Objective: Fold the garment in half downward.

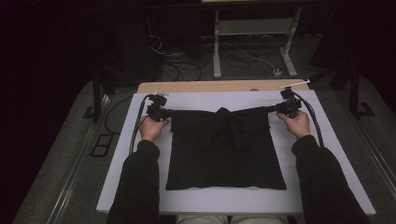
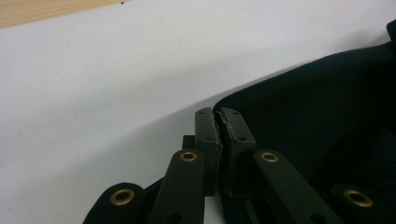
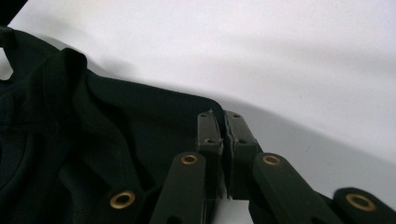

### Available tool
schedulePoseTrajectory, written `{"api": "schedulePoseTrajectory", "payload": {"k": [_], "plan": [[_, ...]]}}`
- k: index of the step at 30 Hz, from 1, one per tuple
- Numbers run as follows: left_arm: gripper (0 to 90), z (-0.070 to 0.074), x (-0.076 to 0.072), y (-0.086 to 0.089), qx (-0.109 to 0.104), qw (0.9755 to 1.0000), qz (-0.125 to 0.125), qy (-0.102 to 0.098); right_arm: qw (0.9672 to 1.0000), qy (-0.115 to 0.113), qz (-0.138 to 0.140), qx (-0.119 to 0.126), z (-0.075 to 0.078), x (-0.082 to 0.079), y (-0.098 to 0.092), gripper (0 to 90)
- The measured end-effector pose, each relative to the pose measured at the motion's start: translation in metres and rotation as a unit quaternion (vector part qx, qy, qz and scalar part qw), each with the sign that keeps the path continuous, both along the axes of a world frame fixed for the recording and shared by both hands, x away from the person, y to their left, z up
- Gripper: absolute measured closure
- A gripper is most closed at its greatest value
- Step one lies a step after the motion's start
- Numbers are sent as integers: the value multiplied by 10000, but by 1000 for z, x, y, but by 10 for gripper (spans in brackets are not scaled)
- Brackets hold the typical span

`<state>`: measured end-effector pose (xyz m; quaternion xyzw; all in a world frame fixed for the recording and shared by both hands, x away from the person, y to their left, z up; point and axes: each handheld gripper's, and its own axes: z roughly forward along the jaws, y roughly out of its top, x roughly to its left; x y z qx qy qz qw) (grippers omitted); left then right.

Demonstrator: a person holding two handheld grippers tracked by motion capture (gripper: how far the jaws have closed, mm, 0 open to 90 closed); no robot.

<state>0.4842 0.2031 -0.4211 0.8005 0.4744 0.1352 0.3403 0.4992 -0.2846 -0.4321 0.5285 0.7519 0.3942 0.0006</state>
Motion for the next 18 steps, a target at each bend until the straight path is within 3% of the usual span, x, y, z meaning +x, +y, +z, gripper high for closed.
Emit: {"api": "schedulePoseTrajectory", "payload": {"k": [4,7,12,15,18], "plan": [[838,0,-1,0,-24,10000,-57,-10,10000,-48,29,68,-2,-2,0,844],[709,0,0,3,-242,9996,33,113,9999,-21,66,143,-2,-2,-1,827],[557,4,-2,10,-463,9984,142,278,9994,-159,53,292,3,-8,-4,643],[451,6,-5,16,-651,9973,34,341,9992,-289,12,276,8,-13,-5,563],[331,12,-9,18,-699,9973,66,201,9986,-411,-11,339,14,-17,-7,467]]}}
